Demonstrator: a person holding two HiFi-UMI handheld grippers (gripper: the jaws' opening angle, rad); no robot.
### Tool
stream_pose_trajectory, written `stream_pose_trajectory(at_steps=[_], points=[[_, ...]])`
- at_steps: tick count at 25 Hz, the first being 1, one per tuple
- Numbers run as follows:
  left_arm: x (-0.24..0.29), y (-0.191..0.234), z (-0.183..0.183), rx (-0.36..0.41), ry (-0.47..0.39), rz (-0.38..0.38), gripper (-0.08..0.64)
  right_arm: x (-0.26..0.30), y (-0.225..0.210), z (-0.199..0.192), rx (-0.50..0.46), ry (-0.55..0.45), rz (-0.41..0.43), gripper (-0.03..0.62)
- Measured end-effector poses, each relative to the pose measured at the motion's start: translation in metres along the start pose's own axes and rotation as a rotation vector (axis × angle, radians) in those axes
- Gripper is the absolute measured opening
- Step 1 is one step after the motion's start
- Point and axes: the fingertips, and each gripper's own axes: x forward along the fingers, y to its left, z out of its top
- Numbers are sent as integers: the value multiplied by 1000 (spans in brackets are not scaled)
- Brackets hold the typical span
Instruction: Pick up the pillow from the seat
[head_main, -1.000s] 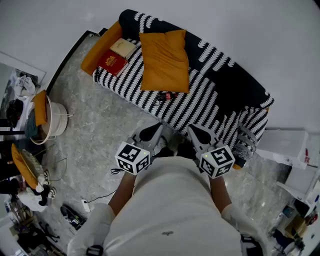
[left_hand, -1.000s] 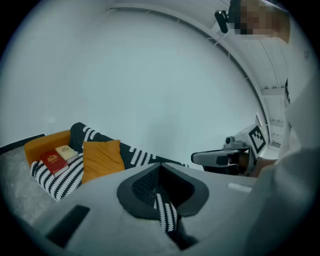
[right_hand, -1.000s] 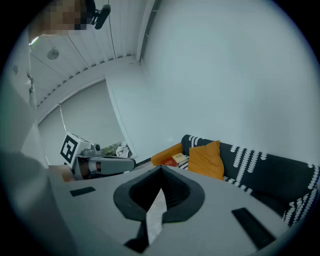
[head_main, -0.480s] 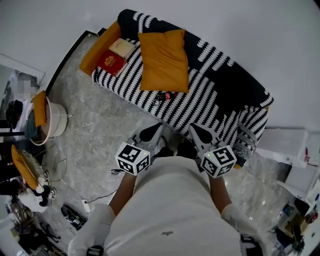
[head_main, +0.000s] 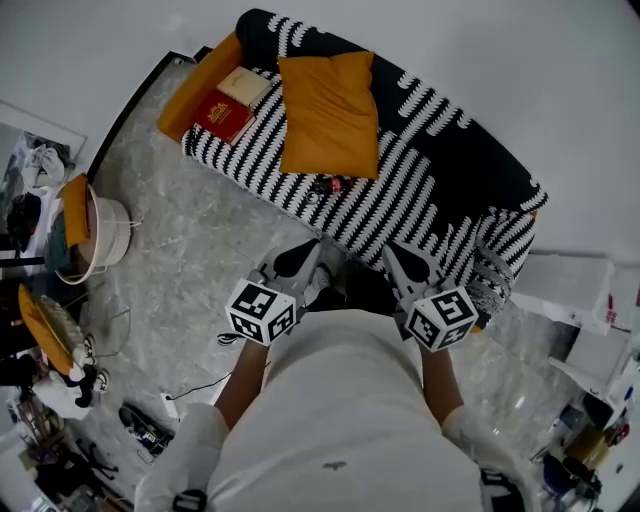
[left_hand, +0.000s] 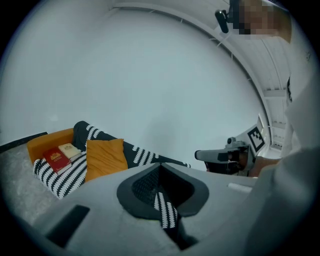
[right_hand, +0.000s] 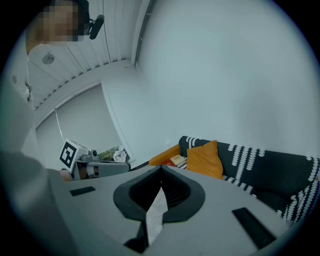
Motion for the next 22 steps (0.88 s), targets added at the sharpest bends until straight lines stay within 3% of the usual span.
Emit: stream_pose_trajectory(at_steps=[14,22], points=[[-3,46,-1,-58,15,84,12,53,-12,5,6,43,36,8],[25,88,40,-30,29,101,12,113,-32,46,-6,13,60,8]])
